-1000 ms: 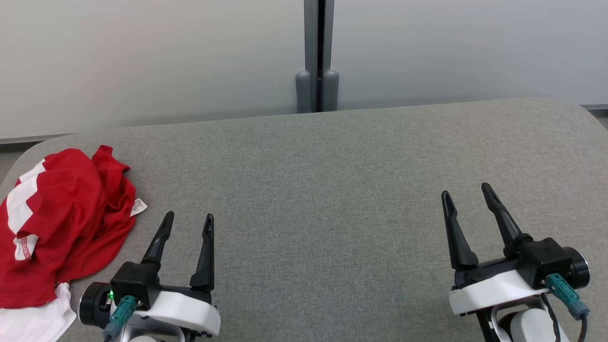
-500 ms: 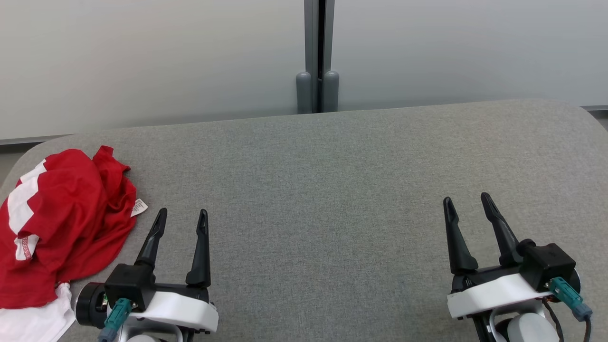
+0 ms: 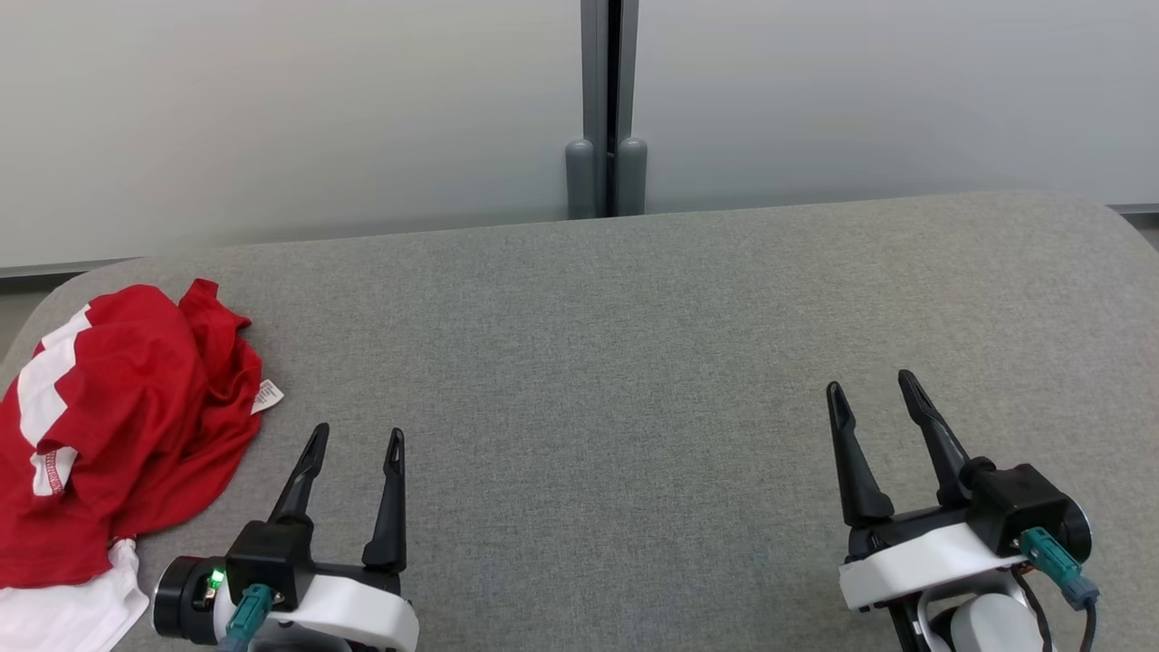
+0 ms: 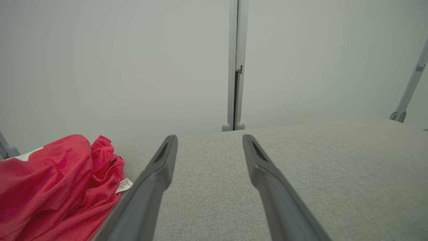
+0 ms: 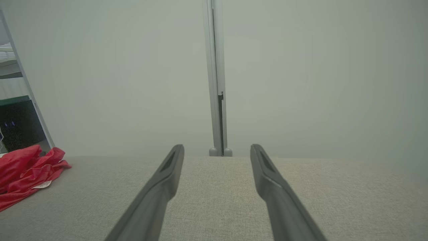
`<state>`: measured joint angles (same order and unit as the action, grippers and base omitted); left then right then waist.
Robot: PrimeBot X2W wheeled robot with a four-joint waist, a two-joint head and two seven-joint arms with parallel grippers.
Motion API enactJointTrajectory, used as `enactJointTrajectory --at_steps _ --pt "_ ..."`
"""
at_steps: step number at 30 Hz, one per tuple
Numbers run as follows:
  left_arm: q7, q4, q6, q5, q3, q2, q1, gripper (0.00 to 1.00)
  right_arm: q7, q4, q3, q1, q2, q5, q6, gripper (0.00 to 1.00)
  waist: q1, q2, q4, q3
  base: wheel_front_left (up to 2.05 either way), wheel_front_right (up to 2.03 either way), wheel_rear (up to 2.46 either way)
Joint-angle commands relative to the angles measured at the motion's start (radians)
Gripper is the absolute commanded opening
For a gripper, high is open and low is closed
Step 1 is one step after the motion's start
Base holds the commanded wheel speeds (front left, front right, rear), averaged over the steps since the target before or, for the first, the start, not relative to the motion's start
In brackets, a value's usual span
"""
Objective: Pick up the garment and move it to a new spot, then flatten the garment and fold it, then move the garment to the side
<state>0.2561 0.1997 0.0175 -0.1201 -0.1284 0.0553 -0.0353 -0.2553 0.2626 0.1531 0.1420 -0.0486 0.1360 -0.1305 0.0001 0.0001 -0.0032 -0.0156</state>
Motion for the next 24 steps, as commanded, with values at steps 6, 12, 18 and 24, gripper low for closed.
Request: enactJointTrajectory --at_steps 6,12,18,24 --pt "0.009 -0.004 -0.008 0.034 0.008 0.000 -0.011 1.00 -0.011 -0.007 0.001 -0.003 -0.003 -0.008 0.000 1.00 -0.0001 -0.0001 0.029 0.002 0.00 0.00 0.00" --pt "0.009 -0.001 -0.008 0.035 0.009 -0.002 -0.008 1.00 -0.010 -0.006 0.010 -0.013 -0.003 -0.001 0.000 1.00 -0.0001 -0.0001 0.103 0.005 0.00 0.00 0.00" --pt "0.009 0.006 -0.001 0.031 0.020 -0.003 0.000 1.00 -0.010 -0.001 0.027 -0.020 -0.003 0.006 0.000 1.00 -0.0001 -0.0001 0.205 0.012 0.00 0.00 0.00" --pt "0.009 0.004 0.003 0.027 0.033 -0.003 0.011 1.00 -0.010 0.009 0.053 -0.027 -0.003 0.016 0.000 1.00 -0.0001 -0.0001 0.315 0.023 0.00 0.00 0.00"
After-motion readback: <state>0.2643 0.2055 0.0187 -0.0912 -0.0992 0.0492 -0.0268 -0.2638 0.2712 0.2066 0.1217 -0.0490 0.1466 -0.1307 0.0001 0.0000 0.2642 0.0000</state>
